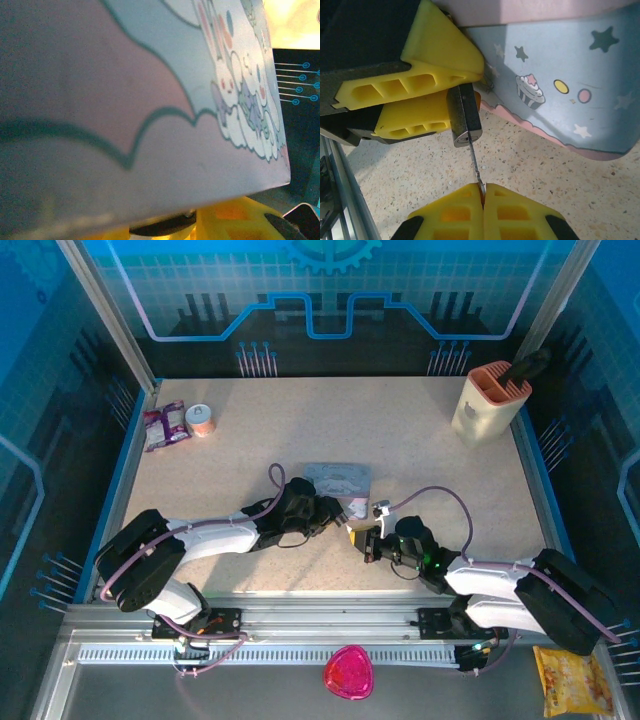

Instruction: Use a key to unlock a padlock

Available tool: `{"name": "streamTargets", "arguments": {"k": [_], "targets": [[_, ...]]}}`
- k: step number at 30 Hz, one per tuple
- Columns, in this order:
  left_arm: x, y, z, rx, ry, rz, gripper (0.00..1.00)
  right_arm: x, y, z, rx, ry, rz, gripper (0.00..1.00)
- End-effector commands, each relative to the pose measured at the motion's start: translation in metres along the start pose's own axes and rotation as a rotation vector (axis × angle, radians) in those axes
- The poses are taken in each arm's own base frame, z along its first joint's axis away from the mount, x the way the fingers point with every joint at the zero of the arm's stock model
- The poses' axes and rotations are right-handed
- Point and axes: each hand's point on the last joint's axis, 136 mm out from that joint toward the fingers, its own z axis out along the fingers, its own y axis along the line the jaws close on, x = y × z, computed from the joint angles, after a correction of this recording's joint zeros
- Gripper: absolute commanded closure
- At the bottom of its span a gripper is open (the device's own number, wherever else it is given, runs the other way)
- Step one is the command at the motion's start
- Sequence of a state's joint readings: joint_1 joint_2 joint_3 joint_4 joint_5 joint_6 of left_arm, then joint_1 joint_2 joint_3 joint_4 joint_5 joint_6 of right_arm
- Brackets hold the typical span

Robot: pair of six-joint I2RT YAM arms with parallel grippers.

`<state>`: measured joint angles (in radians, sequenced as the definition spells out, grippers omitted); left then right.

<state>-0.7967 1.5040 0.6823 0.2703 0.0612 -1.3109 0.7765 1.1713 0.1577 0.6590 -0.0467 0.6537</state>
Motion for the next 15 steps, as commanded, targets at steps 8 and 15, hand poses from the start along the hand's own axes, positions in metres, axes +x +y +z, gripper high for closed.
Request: {"name": "streamTargets", "arguments": {"k": [8,15], "targets": [[0.018,-0.016,-0.002,0.06,0.073,0.002,0.91,-0.027,0.007,0.002,0.026,-0.057,-0.085,1.0],[0.021,-0.016,0.0,0.056,0.085,0.003,0.91,-0.035,0.009,0.001,0.042,-0.066,-0.129,1.0]]}}
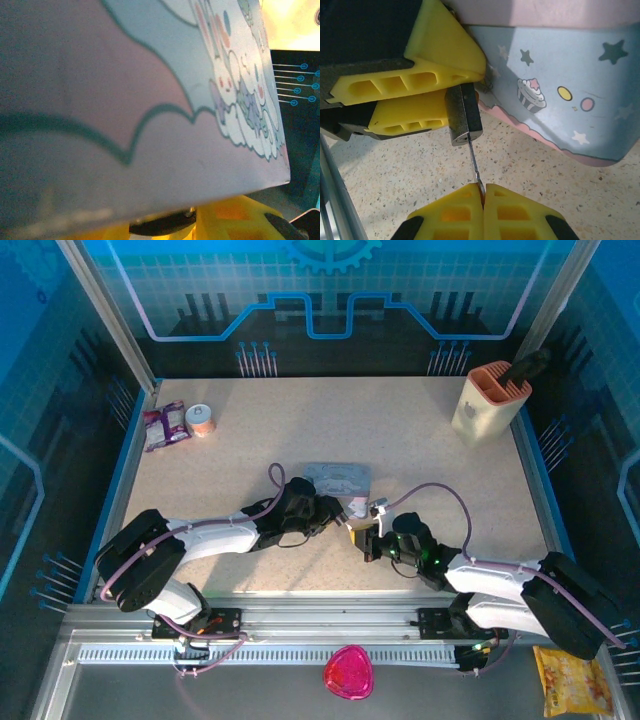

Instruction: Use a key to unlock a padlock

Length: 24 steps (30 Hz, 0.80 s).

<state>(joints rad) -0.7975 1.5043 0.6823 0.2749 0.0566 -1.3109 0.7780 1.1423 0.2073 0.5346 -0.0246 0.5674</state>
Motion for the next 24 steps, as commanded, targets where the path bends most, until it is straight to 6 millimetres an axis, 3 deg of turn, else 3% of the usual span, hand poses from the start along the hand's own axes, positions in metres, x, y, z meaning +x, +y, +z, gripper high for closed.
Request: {"name": "streamTargets", "arguments": {"k": [1,11,24], "targets": [[0.022,-0.016,0.001,0.053,0.091,0.003,0.91,-0.033,0.009,0.0,-0.002,-0.097,-0.041,1.0],[0.025,-0.016,0.004,0.047,0.105,0.006,0.92,-0.046,0.022,0.0,-0.161,-0.138,0.106,1.0],[0.033,-0.015,0.005,0.042,0.127,0.011,0.92,-0.052,0.016,0.004,-0.131,-0.153,0.073,1.0]]}}
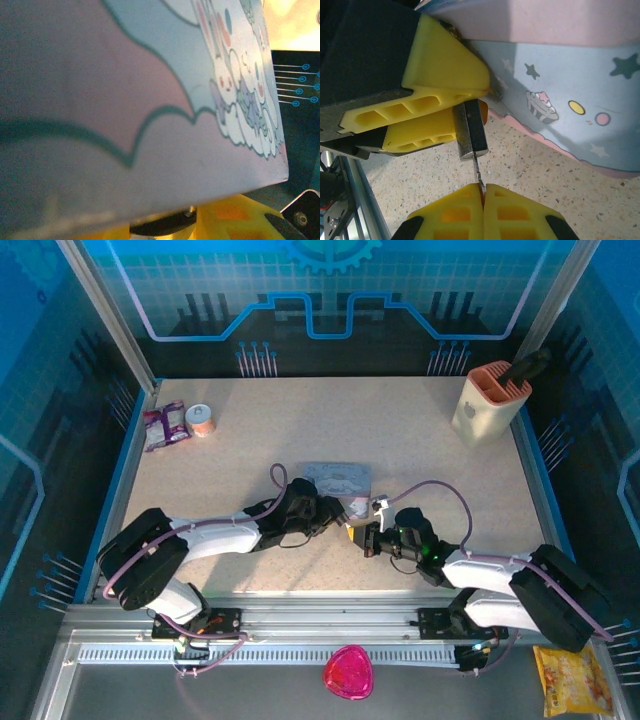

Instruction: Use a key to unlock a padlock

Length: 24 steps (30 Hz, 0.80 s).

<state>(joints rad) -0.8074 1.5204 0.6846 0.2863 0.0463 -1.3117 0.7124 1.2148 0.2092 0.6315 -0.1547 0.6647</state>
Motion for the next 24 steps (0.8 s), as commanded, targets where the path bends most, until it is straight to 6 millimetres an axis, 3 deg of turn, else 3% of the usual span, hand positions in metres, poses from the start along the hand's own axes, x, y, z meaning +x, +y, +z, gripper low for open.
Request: {"name": "streamTargets", "arguments": {"k": [1,10,24], "targets": [[0.032,-0.017,0.001,0.046,0.131,0.007,0.92,-0.046,0.018,0.0,-0.054,-0.158,-0.063,1.0],[0.035,-0.017,0.002,0.043,0.135,0.02,0.92,-0.054,0.019,0.0,-0.066,-0.174,-0.032,1.0],[0.021,-0.017,0.002,0.043,0.059,0.102,0.91,-0.044,0.02,-0.003,-0.187,-0.211,0.296,1.0]]}}
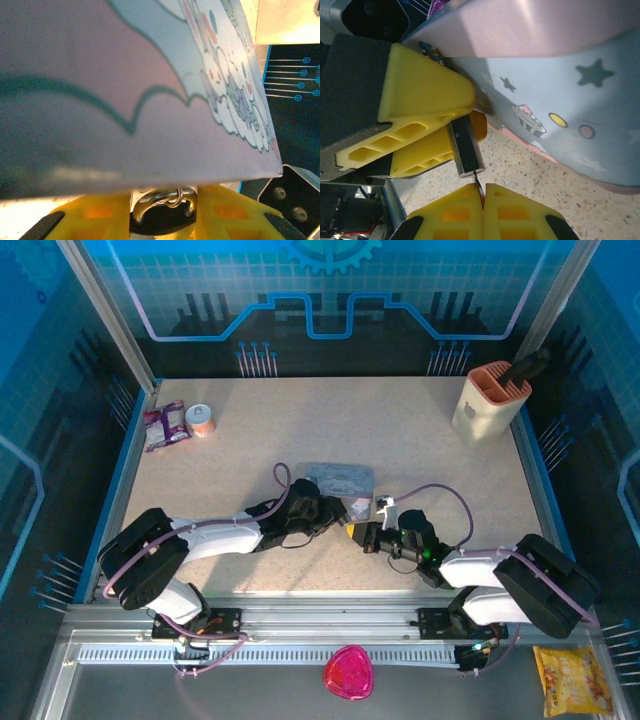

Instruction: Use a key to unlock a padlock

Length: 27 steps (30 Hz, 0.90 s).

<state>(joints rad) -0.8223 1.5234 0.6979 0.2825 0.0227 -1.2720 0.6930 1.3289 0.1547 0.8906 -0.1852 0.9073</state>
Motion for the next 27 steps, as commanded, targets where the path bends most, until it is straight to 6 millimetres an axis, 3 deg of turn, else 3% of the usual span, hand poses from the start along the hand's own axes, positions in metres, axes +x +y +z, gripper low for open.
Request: {"name": "streamTargets", "arguments": {"k": [1,9,15,24,27], "targets": [[0.019,-0.013,0.001,0.043,0.071,0.053,0.91,-0.036,0.03,-0.003,-0.145,-0.147,0.087,1.0],[0.019,-0.006,0.004,0.027,0.072,0.068,0.89,-0.034,0.026,0.003,-0.197,-0.167,0.216,1.0],[0.015,0.001,0.001,0.013,0.06,0.072,0.68,-0.021,0.016,0.012,-0.158,-0.134,0.217,1.0],[0.007,0.011,-0.007,0.059,-0.001,0.058,0.47,-0.019,0.018,0.014,-0.157,-0.136,0.281,1.0],[0.003,0.012,-0.012,0.084,-0.035,0.062,0.45,-0.015,0.016,0.014,-0.145,-0.138,0.315,1.0]]}}
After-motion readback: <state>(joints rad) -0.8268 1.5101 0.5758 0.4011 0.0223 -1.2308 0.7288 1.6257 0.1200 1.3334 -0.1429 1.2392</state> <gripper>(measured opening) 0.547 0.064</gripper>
